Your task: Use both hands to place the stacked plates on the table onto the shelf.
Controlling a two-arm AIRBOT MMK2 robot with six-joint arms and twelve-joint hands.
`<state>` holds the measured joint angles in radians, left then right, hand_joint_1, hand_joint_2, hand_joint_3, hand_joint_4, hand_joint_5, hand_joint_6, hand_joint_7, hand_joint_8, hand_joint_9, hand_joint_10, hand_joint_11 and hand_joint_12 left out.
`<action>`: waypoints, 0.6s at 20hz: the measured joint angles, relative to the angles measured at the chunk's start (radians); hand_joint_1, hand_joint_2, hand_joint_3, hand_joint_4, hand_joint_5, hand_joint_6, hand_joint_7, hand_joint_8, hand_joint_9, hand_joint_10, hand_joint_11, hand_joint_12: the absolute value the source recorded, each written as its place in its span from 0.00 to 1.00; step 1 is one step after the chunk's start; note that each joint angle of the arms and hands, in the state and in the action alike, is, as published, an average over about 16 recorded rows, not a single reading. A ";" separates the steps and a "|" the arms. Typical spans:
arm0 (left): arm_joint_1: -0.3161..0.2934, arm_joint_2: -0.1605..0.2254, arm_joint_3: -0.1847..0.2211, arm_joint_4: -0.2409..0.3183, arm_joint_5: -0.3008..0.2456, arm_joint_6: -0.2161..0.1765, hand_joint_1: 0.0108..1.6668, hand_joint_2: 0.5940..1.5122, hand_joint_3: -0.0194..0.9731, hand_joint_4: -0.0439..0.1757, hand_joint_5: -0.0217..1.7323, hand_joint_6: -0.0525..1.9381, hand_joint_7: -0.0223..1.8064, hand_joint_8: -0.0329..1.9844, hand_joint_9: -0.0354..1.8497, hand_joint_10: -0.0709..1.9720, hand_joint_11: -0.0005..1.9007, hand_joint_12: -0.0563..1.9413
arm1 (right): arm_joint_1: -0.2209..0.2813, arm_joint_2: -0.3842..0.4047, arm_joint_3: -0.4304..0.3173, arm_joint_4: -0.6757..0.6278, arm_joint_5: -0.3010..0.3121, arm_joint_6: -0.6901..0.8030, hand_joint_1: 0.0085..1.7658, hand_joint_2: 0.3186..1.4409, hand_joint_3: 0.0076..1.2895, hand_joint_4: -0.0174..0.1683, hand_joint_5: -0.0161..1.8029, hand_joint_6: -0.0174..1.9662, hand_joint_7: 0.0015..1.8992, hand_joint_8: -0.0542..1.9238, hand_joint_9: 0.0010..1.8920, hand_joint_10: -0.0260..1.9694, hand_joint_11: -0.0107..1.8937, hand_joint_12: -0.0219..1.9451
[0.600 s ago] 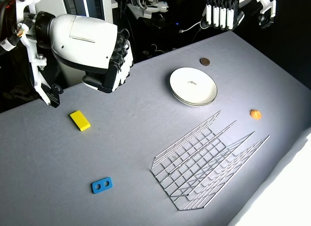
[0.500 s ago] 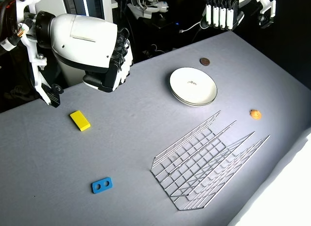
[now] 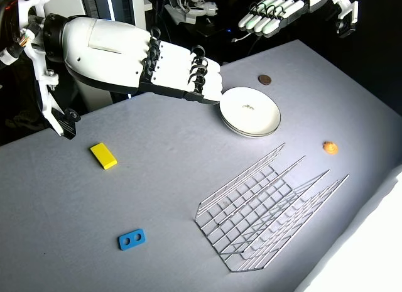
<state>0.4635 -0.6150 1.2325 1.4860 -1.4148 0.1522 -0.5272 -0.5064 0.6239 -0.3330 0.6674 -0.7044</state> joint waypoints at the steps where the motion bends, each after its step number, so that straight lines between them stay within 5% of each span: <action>1: 0.000 0.000 0.000 0.003 -0.002 -0.001 0.00 0.49 0.05 0.20 0.04 0.03 0.04 0.02 0.05 0.04 0.04 0.03 | -0.001 0.000 0.000 0.000 0.001 0.000 0.15 0.69 0.01 0.09 0.05 0.04 0.04 0.05 0.04 0.04 0.06 0.04; 12: -0.019 -0.003 0.000 0.067 0.005 -0.042 0.00 0.50 0.05 0.20 0.02 0.02 0.02 0.01 0.03 0.04 0.01 0.02 | -0.007 0.000 0.000 0.001 0.001 0.000 0.56 0.61 0.01 0.09 0.02 0.02 0.01 0.03 0.01 0.01 0.02 0.13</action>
<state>0.4442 -0.6175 1.2327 1.5528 -1.4093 0.1101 -0.5343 -0.5064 0.6239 -0.3325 0.6681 -0.7039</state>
